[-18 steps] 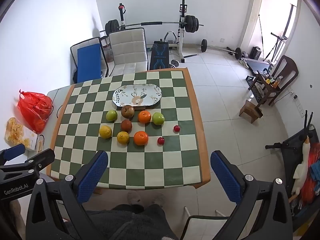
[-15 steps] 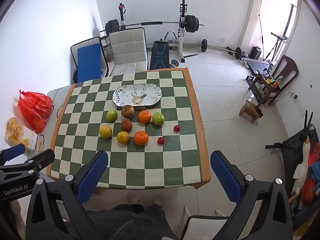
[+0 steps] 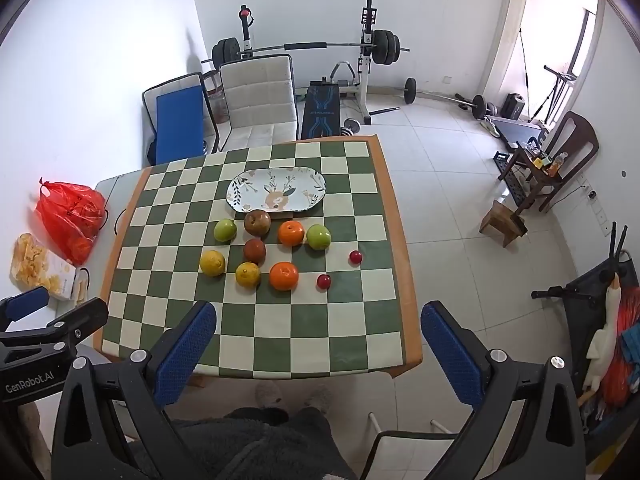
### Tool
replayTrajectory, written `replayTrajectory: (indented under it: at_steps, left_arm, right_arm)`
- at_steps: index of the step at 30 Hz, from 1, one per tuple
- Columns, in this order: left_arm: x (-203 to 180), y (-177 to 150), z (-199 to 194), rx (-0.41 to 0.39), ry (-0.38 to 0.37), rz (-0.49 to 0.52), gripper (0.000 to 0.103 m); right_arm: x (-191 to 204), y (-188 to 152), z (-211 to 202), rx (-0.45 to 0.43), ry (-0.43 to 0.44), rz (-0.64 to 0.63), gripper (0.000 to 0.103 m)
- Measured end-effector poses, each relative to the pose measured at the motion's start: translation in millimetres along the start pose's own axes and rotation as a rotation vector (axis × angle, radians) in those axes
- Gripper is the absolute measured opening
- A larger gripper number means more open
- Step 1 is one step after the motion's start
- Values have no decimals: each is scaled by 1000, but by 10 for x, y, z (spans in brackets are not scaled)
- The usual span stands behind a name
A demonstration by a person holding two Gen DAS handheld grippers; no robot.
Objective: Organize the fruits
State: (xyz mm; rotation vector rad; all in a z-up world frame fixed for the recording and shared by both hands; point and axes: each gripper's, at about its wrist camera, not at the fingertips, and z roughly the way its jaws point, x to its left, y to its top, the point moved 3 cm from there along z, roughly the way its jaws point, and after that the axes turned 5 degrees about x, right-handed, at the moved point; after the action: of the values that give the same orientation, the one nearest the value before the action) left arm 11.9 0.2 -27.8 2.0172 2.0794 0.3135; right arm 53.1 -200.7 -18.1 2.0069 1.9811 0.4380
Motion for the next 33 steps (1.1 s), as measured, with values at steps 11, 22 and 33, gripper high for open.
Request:
replayTrajectory:
  at_steps: [11,22,33]
  left_arm:
    - [-3,-1,-1,0,-2,2,103]
    - [-9,1,-3,-5,-3,-2,103]
    - [-36,46,-38,-7,-4,-5,103]
  right_arm:
    - [7,-9,-39,2,-2,-1,103]
    - [24,-21,-69,-3,-1,-3,103]
    - [38,-28,-88,-5,-1,-4,103]
